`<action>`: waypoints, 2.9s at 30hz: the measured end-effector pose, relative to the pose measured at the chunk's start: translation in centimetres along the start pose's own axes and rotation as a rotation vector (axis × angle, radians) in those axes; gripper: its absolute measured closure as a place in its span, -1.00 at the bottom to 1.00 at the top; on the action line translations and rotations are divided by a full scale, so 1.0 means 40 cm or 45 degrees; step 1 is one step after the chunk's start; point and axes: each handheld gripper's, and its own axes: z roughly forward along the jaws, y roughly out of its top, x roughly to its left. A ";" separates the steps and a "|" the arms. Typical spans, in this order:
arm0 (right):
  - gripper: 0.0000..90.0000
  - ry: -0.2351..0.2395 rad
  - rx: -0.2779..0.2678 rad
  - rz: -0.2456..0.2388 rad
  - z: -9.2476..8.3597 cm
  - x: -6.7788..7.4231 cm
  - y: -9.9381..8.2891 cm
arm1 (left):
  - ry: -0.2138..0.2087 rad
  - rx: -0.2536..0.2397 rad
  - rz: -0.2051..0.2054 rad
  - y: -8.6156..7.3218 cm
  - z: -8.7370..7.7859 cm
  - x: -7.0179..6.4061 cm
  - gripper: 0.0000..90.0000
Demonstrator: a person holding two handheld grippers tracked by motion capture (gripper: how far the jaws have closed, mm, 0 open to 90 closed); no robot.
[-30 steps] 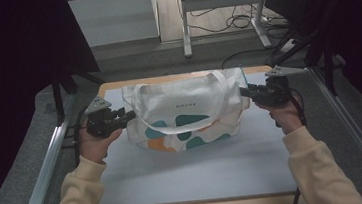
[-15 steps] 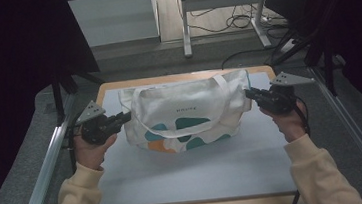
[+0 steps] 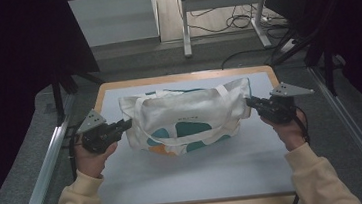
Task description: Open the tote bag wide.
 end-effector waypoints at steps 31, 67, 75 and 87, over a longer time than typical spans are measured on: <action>0.85 0.011 0.051 0.023 0.035 0.006 -0.075 | -0.001 0.053 -0.027 -0.100 0.020 -0.017 0.88; 0.86 0.018 0.124 0.019 0.057 0.013 -0.130 | 0.019 0.126 0.011 -0.166 0.040 -0.036 0.90; 0.87 0.013 0.203 0.015 0.075 0.013 -0.163 | 0.039 0.229 0.024 -0.197 0.062 -0.033 0.93; 0.87 0.004 0.209 0.015 0.081 0.017 -0.168 | -0.028 0.138 -0.037 -0.168 0.062 -0.009 0.60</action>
